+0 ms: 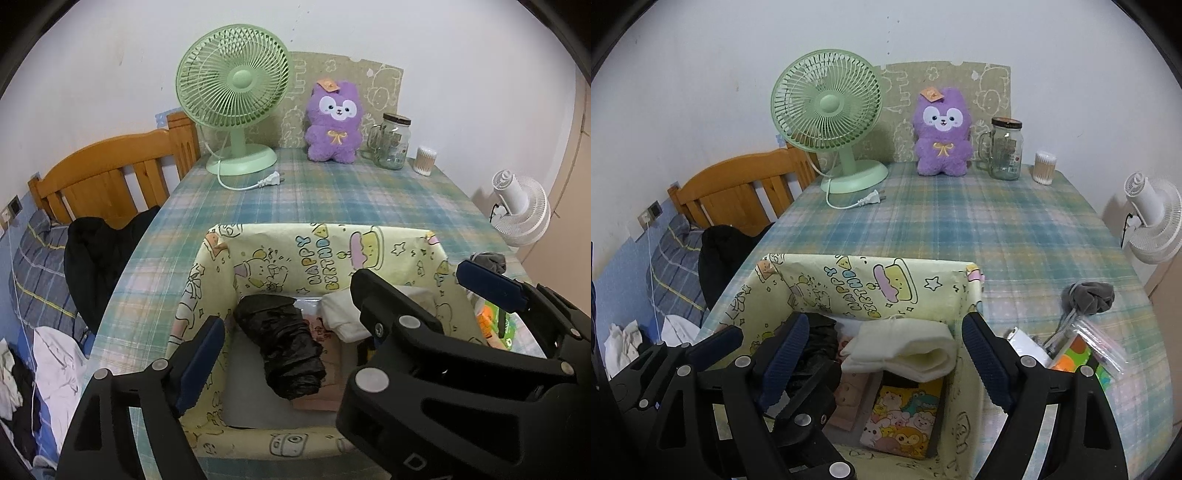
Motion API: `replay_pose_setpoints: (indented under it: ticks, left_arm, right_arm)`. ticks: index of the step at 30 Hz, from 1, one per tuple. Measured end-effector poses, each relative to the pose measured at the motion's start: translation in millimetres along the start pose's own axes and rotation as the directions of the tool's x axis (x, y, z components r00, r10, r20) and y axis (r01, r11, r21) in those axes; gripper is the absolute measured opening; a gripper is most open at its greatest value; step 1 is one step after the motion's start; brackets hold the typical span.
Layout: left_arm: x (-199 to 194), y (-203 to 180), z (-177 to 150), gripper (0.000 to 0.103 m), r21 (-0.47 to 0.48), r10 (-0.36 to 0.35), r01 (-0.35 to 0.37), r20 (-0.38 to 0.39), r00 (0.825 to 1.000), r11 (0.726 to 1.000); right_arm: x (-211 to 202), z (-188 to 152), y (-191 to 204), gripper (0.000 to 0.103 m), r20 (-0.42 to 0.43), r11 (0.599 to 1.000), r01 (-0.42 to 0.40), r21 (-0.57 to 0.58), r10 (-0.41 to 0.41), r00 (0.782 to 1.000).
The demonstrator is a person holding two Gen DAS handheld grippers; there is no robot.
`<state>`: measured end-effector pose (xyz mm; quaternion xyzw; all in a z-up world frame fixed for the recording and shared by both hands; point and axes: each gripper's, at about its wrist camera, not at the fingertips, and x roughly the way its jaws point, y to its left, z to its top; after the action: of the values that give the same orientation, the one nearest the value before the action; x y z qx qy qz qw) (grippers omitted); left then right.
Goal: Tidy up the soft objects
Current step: 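Raise both grippers out of the box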
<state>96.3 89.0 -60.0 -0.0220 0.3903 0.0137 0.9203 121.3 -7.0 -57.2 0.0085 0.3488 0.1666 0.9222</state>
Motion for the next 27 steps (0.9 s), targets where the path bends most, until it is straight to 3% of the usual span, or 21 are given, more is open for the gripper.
replay_pose_setpoints:
  ticks: [18, 27]
  left_arm:
    - [-36, -28, 4, 0.098, 0.028, -0.007, 0.004, 0.104, 0.995, 1.000]
    - [-56, -44, 5, 0.101, 0.035, -0.014, 0.008, 0.160, 0.987, 0.999]
  right_arm:
    - [-47, 4, -17, 0.088, 0.095, 1.000, 0.026, -0.002, -0.026, 0.995]
    - [-74, 5, -29, 0.094, 0.156, 1.000, 0.030, 0.000, -0.030, 0.987]
